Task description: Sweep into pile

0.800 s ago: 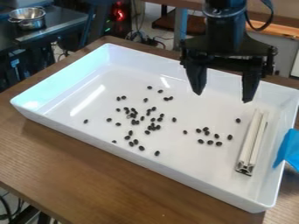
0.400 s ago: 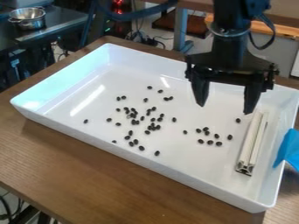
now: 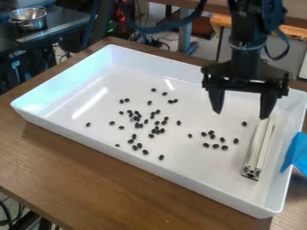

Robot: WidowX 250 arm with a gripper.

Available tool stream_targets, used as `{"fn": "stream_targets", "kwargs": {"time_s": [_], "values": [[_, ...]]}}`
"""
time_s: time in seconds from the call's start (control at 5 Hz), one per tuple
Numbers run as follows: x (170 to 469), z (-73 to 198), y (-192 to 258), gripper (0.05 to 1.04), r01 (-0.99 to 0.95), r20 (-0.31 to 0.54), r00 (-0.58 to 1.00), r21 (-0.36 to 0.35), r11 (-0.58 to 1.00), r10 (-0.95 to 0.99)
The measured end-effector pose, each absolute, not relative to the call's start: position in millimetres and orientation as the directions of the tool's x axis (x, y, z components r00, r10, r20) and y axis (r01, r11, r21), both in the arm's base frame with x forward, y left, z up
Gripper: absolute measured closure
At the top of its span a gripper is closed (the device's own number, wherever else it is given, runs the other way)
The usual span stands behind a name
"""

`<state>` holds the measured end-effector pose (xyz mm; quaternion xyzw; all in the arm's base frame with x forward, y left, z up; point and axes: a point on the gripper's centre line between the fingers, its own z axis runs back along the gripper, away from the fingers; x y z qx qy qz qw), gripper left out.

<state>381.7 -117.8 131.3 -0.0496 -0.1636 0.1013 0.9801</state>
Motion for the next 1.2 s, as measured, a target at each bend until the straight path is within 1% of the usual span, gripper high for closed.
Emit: {"fn": "stream_targets", "kwargs": {"time_s": [0.2, 0.6, 0.8, 1.0, 1.2], "values": [[384, 121, -127, 0.085, -0.179, 0.309, 0.927, -0.129, 0.975, 0.211], [382, 117, -147, 0.085, -0.151, 0.339, 0.921, -0.143, 0.978, 0.191], [380, 112, -152, 0.085, -0.142, 0.334, 0.925, -0.132, 0.981, 0.179], [377, 99, -154, 0.085, -0.126, 0.327, 0.933, -0.099, 0.987, 0.152], [375, 96, -156, 0.115, -0.127, 0.309, 0.939, -0.097, 0.987, 0.152]]}}
